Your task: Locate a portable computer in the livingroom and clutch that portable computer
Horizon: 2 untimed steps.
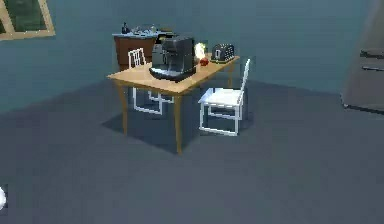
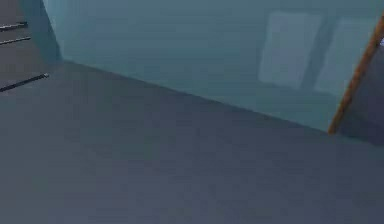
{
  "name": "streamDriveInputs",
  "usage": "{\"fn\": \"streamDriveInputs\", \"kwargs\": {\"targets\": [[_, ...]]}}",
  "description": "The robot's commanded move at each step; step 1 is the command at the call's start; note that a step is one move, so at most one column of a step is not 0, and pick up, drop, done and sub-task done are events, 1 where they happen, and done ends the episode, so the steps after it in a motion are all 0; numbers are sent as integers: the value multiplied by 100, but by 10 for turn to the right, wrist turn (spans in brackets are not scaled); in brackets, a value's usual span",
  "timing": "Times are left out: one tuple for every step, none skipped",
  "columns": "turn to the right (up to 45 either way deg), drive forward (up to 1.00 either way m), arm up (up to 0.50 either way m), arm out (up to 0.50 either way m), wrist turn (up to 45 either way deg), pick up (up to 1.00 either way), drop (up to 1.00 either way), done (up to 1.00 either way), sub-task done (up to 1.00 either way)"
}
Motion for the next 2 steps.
{"fn": "streamDriveInputs", "kwargs": {"targets": [[450,0,0,0,0,0,0,0,0],[450,0,0,0,0,0,0,0,0]]}}
